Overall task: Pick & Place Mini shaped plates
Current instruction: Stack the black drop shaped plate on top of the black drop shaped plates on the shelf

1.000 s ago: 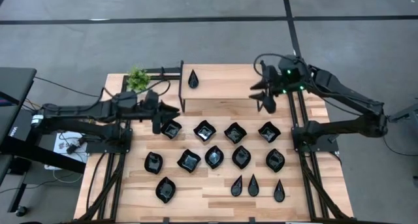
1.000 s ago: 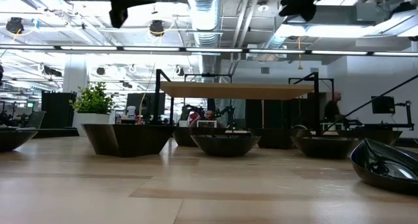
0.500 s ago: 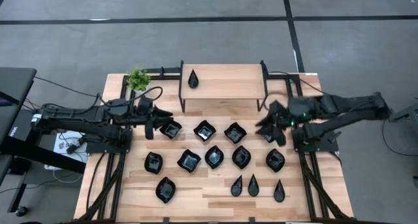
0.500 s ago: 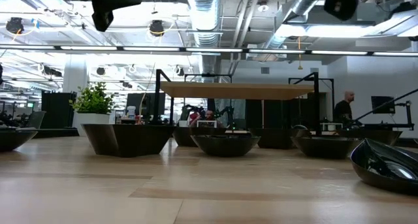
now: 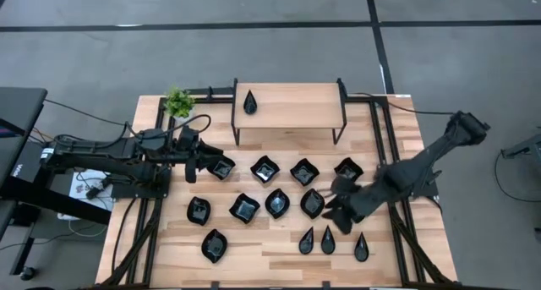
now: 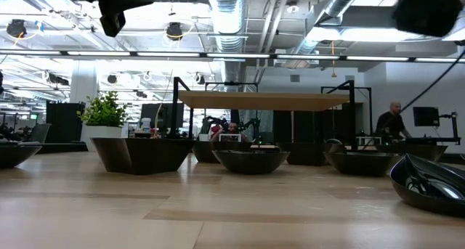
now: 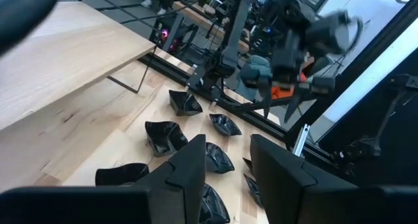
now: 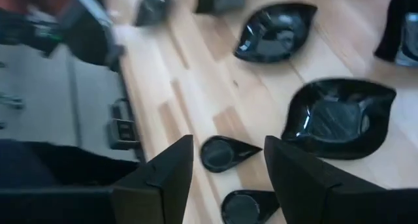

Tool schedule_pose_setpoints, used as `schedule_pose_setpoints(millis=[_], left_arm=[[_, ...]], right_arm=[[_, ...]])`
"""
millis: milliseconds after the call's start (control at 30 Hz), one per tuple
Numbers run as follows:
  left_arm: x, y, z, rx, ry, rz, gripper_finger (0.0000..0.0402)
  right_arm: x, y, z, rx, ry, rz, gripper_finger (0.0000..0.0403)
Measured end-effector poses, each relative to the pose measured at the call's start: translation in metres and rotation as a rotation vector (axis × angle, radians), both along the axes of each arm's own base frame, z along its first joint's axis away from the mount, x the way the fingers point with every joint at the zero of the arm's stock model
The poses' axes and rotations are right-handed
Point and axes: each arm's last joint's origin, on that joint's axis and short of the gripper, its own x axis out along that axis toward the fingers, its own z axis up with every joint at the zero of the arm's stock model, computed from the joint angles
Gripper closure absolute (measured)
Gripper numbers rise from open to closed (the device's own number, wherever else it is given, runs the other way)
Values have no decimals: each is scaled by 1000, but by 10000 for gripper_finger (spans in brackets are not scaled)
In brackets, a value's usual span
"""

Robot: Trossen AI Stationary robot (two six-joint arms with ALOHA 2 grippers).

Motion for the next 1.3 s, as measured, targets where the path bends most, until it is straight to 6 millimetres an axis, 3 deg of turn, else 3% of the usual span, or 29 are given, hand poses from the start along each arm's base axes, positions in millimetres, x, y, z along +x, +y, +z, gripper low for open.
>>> schedule_pose_setpoints(millis=[200, 467, 800, 1300], left_arm=[[0, 0, 0, 0, 0, 0, 279], [0, 0, 0, 1, 3, 0, 279], [0, 0, -1, 1, 7, 0, 279], [0, 0, -1, 35, 13, -6, 279]], right_arm=[[26, 10, -29, 39, 97, -65, 223], [46, 23, -63, 174, 290, 1, 229], [55, 34, -86, 244, 366, -108, 261], [73, 55, -101, 197, 421, -96, 319]])
